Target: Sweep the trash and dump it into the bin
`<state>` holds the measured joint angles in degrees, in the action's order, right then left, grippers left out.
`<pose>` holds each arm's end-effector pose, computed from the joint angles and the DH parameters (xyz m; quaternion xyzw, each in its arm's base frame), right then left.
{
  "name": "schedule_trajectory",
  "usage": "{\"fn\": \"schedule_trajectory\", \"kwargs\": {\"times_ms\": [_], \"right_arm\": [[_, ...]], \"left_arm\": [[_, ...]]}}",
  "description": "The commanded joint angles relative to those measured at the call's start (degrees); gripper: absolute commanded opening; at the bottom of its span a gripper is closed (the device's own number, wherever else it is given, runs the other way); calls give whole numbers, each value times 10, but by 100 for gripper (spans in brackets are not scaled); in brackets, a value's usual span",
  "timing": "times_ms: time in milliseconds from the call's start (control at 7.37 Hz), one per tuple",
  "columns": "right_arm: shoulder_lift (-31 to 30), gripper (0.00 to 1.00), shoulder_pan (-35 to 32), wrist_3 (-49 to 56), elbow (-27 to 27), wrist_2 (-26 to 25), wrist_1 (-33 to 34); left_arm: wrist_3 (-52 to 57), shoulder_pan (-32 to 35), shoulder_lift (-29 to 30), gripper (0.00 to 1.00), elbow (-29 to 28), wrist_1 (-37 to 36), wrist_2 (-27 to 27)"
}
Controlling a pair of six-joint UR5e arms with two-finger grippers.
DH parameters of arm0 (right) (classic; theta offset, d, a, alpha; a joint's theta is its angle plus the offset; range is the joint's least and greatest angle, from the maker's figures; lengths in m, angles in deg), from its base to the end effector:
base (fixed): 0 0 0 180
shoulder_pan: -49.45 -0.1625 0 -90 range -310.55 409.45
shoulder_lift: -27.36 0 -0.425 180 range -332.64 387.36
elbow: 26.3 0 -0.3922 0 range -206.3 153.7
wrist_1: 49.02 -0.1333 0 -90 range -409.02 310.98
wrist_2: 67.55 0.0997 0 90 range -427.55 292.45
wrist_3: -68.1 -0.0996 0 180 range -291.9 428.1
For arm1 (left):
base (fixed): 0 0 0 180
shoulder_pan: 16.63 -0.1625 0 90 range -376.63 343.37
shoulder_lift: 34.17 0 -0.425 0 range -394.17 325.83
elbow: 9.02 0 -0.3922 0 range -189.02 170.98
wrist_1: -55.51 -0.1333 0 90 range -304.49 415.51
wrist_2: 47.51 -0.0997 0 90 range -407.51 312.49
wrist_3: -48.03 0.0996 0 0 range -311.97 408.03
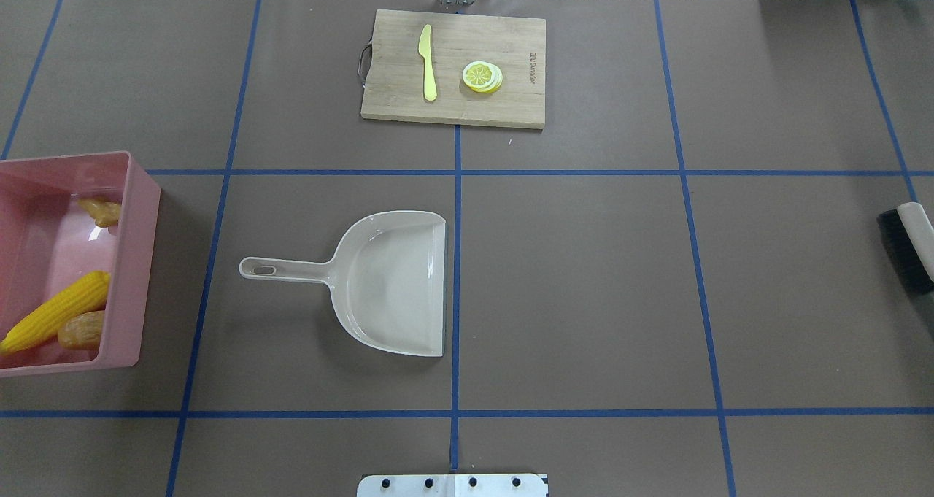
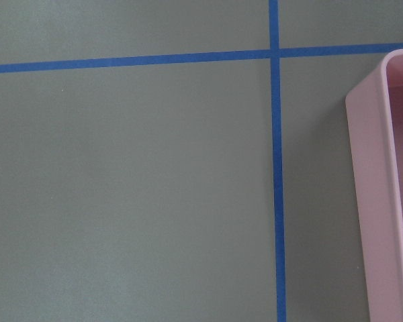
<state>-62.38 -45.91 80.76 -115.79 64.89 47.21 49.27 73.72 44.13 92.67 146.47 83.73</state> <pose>0.1111 -0.4766 0.6735 0.0046 -0.3652 -0.0388 0.9301 -0.0701 -0.4065 0.6520 0.0126 0.3520 0.0102 0.9359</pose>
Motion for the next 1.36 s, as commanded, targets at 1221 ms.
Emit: {"fn": "schedule_trajectory", "kwargs": {"times_ms": [1221], "right_arm": [[1, 100, 0, 1, 1, -1, -5]], "left_arm": [[0, -1, 0, 98, -1, -1, 24]]}}
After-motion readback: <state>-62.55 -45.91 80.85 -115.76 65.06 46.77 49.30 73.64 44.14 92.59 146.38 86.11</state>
